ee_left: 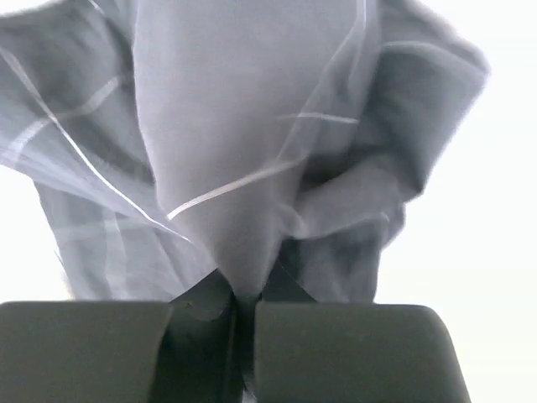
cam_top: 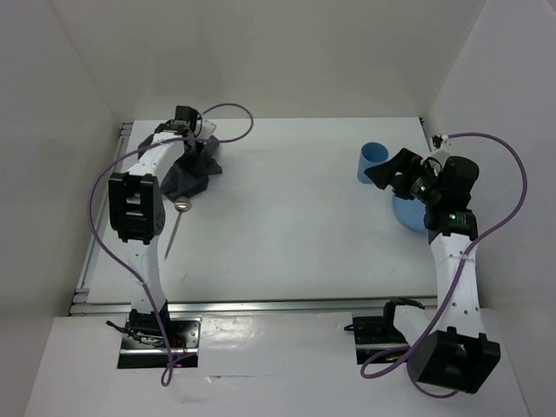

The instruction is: Set the dinner table for one person

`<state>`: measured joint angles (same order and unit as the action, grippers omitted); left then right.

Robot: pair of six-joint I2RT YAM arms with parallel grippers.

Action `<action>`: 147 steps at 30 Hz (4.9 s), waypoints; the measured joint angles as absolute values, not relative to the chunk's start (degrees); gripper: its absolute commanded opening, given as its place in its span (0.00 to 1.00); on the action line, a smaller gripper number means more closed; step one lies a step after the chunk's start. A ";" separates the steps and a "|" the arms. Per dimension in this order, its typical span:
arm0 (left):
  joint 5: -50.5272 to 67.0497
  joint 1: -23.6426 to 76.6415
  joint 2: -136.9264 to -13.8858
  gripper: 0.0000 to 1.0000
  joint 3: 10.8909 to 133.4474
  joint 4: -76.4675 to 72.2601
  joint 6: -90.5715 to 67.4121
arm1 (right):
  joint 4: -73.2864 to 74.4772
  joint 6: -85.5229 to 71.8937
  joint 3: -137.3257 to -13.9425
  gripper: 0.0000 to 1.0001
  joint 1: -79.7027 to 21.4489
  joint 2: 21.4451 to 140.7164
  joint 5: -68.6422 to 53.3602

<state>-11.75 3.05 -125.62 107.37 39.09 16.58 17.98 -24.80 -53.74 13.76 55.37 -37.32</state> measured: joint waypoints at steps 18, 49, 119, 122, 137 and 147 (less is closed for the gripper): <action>14.72 20.27 -103.53 1.00 101.30 56.77 17.12 | 27.51 -21.17 -61.43 0.98 -0.91 71.20 -24.21; -1.15 18.48 -143.37 0.13 129.12 46.72 11.66 | 28.86 -37.32 -59.02 0.93 -6.63 99.24 10.33; 1.19 9.47 -101.54 0.00 85.84 32.18 4.93 | 22.83 -26.76 -73.38 0.00 -20.71 94.41 21.56; 0.23 9.08 -104.84 0.02 86.04 29.52 3.81 | 22.41 -26.06 -77.17 0.15 -20.34 99.20 22.63; -10.59 3.44 -104.60 0.94 89.41 28.25 0.78 | 25.71 -23.24 -73.82 0.72 -19.92 93.32 22.87; -10.09 23.03 -99.20 0.92 67.09 28.67 9.15 | 28.91 -33.71 -54.26 0.00 -22.00 92.07 13.63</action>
<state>-10.09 23.03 -99.20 67.09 28.67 9.15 28.91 -33.71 -54.26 -22.00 92.07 13.63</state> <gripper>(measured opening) 0.930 0.014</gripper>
